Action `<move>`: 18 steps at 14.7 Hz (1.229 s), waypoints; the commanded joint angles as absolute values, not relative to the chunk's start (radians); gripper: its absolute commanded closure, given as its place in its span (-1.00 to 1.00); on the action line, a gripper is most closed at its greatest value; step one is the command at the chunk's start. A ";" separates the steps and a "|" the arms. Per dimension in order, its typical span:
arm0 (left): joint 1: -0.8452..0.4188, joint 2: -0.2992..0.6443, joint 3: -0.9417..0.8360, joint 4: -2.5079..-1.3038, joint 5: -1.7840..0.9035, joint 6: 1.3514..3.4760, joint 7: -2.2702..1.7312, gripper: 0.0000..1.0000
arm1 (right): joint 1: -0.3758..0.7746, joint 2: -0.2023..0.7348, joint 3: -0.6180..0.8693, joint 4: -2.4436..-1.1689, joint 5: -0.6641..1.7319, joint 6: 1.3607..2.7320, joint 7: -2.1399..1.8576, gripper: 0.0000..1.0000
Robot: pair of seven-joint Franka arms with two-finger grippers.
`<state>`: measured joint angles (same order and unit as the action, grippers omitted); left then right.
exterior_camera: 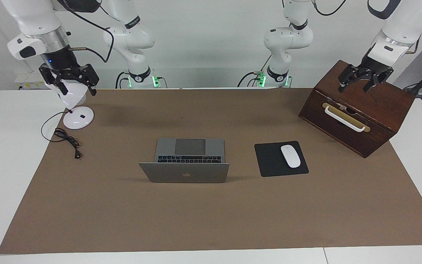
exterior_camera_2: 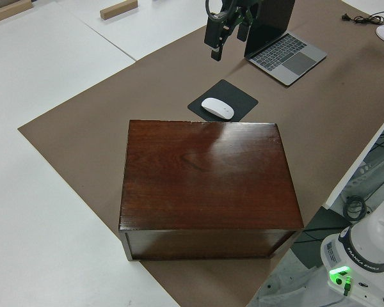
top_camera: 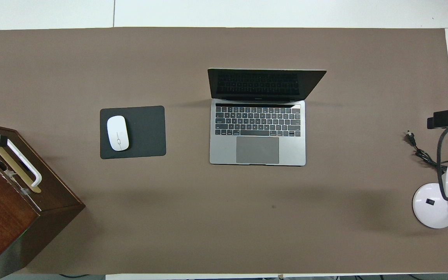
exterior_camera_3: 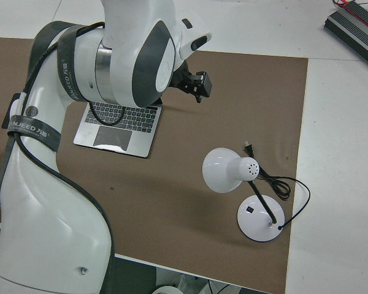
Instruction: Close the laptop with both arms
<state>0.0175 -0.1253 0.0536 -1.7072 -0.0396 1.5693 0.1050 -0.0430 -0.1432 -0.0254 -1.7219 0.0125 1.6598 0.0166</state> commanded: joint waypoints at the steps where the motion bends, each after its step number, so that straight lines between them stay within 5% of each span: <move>1: 0.017 -0.115 0.052 -1.686 -0.020 1.568 0.092 -1.00 | -0.055 -0.152 -0.021 -1.733 -0.008 1.666 -0.011 -1.00; 18: 0.025 -0.117 0.054 -1.689 -0.020 1.597 0.097 -1.00 | -0.052 -0.147 -0.021 -1.730 -0.008 1.678 -0.006 -1.00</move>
